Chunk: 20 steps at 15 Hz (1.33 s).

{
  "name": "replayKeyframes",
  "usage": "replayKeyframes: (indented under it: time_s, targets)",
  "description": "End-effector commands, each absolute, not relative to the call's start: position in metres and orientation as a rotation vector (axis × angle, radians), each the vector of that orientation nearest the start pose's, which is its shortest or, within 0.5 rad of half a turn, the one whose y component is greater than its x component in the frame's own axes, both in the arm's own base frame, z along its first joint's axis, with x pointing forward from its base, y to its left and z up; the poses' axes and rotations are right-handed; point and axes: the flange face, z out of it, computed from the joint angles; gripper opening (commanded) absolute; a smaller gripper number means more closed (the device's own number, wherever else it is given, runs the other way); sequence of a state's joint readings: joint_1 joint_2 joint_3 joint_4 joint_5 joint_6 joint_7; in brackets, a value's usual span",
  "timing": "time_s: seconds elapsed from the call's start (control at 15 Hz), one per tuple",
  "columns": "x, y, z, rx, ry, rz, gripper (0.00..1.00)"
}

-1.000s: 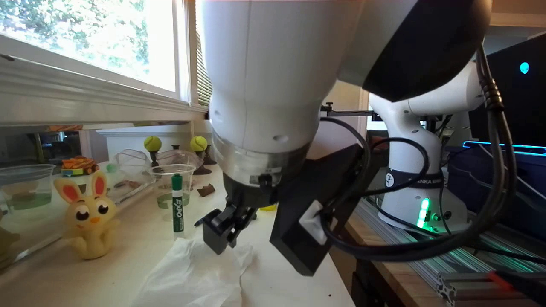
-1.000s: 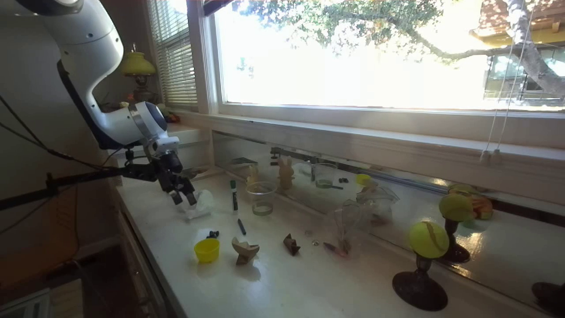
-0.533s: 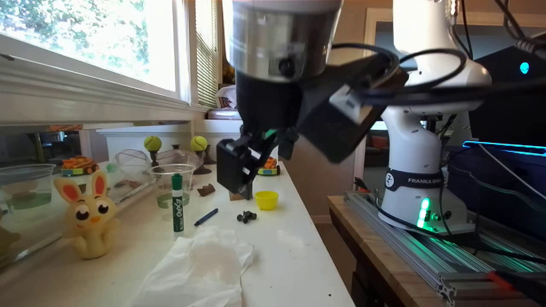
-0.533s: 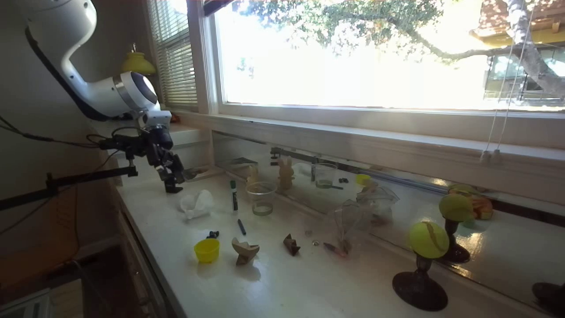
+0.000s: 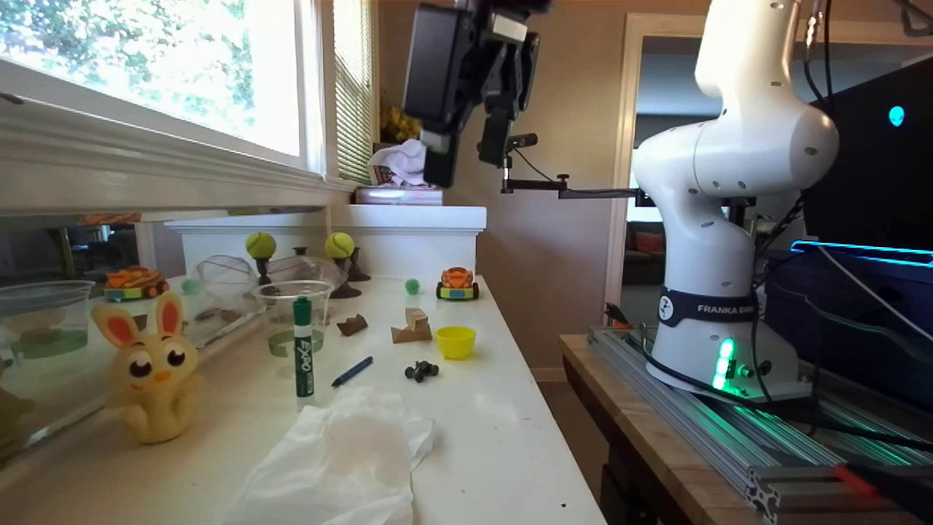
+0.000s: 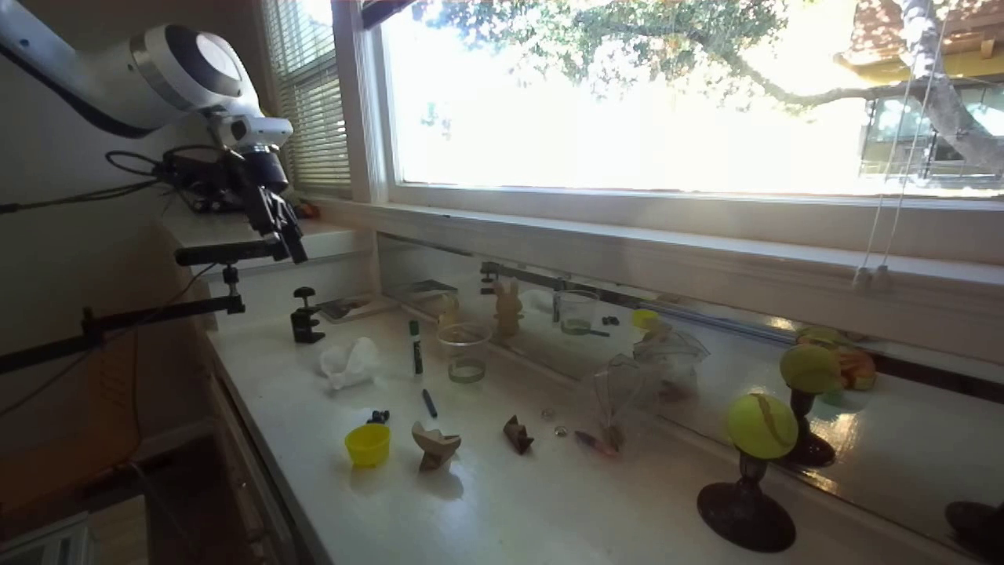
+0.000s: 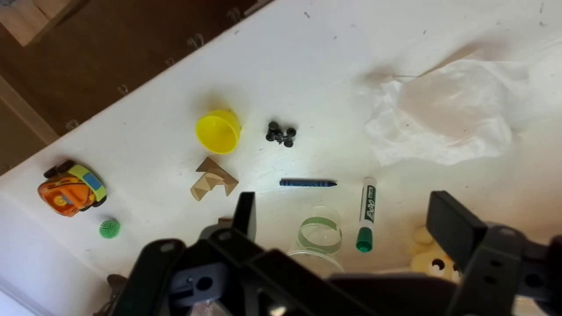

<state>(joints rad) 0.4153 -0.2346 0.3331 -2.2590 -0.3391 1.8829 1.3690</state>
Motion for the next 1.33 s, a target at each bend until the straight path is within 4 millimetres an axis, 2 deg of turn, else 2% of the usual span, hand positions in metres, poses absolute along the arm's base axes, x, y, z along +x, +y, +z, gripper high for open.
replayKeyframes:
  time_s: [0.0, 0.07, 0.2, 0.4, 0.53, 0.73, 0.87, 1.0, 1.27]
  targets:
    - [0.313, 0.238, 0.479, -3.36, 0.944, -0.307, 1.0]
    - [0.338, 0.269, 0.465, -3.357, 0.904, -0.37, 1.0]
    - [0.324, 0.247, 0.478, -3.369, 0.948, -0.347, 1.0]
    - [0.318, 0.241, 0.479, -3.369, 0.951, -0.356, 1.0]
    - [0.321, 0.253, 0.474, -3.402, 0.689, -0.371, 1.0]
    - [0.323, 0.257, 0.476, -3.433, 0.41, -0.356, 1.0]
    - [0.325, 0.249, 0.476, -3.454, 0.278, -0.313, 1.0]
    - [0.327, 0.234, 0.481, -3.434, 0.222, -0.282, 1.0]
    - [0.335, 0.202, 0.492, -3.313, 0.351, -0.16, 1.0]
